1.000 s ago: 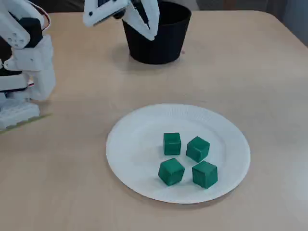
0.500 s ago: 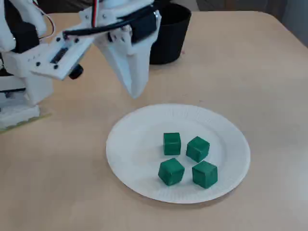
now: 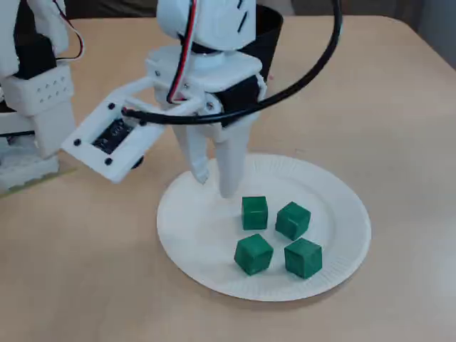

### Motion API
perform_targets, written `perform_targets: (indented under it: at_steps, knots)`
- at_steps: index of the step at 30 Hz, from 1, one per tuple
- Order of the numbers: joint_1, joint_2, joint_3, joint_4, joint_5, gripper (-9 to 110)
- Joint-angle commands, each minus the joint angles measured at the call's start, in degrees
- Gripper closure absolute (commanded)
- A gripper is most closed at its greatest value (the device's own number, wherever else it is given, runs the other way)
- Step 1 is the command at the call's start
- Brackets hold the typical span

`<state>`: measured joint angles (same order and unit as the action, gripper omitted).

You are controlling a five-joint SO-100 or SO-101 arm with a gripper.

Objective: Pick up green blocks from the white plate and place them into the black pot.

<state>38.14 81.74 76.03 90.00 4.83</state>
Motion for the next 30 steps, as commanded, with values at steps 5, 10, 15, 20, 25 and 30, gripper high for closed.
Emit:
perform_targets:
  at_steps: [5,10,15,20,25,30]
  knots:
    - [-0.7,-4.66,-5.89,1.23,0.88,74]
    - [-0.26,-9.49,-9.23,2.64,1.14,72]
    - [-0.26,-14.5,-14.06,2.64,1.14,73]
    - [-0.35,-18.81,-18.28,2.64,1.32,74]
    - [-0.7,-22.5,-21.8,2.64,1.23,74]
    - [-1.05,-25.93,-24.35,2.72,1.41,75]
